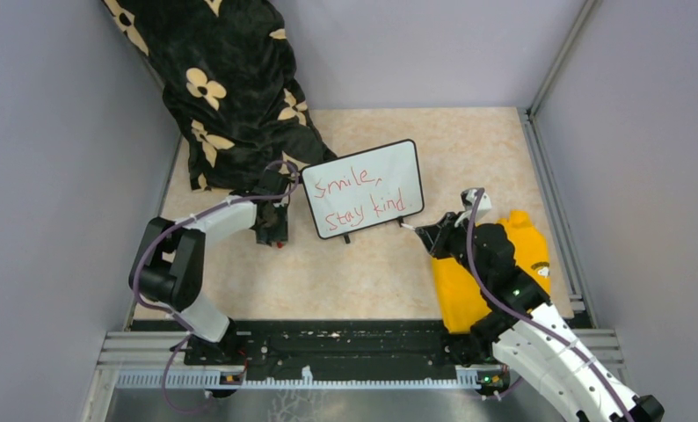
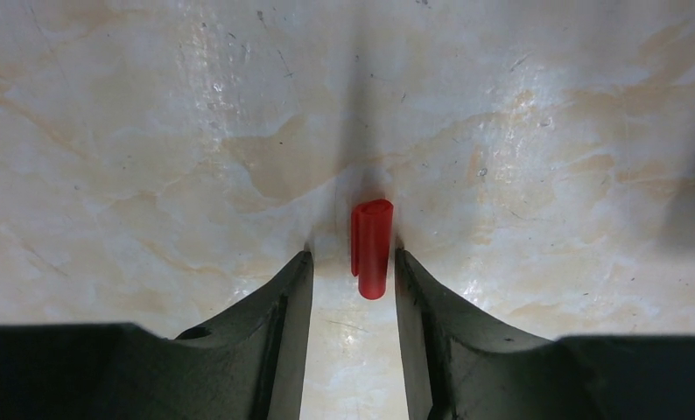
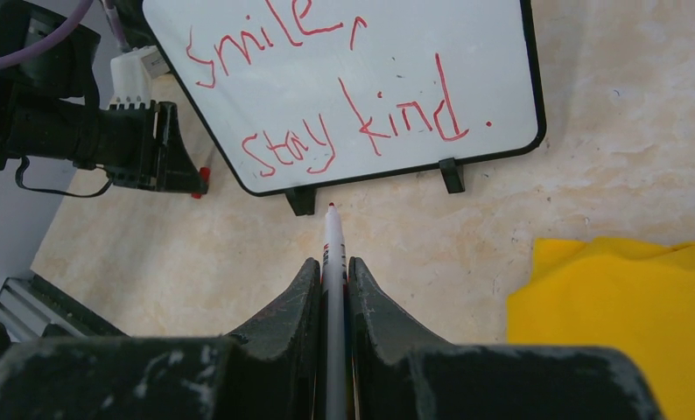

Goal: Write a sentence on the whiteboard
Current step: Close the whiteboard marker at the center of the board.

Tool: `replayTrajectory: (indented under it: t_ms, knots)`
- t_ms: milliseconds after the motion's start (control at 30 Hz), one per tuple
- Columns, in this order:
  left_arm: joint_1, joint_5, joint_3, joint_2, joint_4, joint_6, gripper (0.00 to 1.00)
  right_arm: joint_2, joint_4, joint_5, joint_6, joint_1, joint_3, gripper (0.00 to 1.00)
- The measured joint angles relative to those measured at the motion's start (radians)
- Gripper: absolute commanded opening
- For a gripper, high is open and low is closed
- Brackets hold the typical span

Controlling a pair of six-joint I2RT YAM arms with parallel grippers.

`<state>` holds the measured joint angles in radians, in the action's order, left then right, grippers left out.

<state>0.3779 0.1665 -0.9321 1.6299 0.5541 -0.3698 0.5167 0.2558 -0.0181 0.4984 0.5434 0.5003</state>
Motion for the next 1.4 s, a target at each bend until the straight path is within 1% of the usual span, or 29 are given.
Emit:
replayTrajectory:
  t_ms: [233,533,867,900,1100,1133,1300,1367,1400]
  knots:
    - [0.0,-0.004,-0.025,0.022,0.016,-0.002,0.46,-0.005,0.0,0.0,0.0,0.0,0.0,0.0]
    - [0.0,-0.006,-0.051,0.046,0.026,0.001,0.41,-0.005,0.0,0.0,0.003,0.0,0.0,0.0]
    - [0.0,0.0,-0.065,0.059,0.024,0.005,0.27,-0.005,0.0,0.0,0.003,0.0,0.0,0.0]
    - [0.0,0.002,-0.065,0.059,0.023,0.006,0.25,-0.005,0.0,0.0,0.003,0.0,0.0,0.0]
    - [0.0,0.008,-0.063,0.054,0.021,0.004,0.02,-0.005,0.0,0.0,0.003,0.0,0.0,0.0]
    - [0.0,0.008,-0.06,0.051,0.018,0.004,0.0,-0.005,0.001,0.0,0.003,0.0,0.0,0.0]
    - [0.0,0.008,-0.023,0.005,-0.001,-0.001,0.0,-0.003,0.028,0.0,-0.002,0.0,0.014,0.0]
    - [0.0,0.005,0.007,-0.048,0.004,-0.004,0.0,-0.001,0.052,-0.005,-0.013,0.0,0.042,0.0]
    - [-0.001,-0.001,0.028,-0.101,0.006,-0.005,0.0,0.002,0.057,-0.008,-0.023,0.0,0.056,0.0]
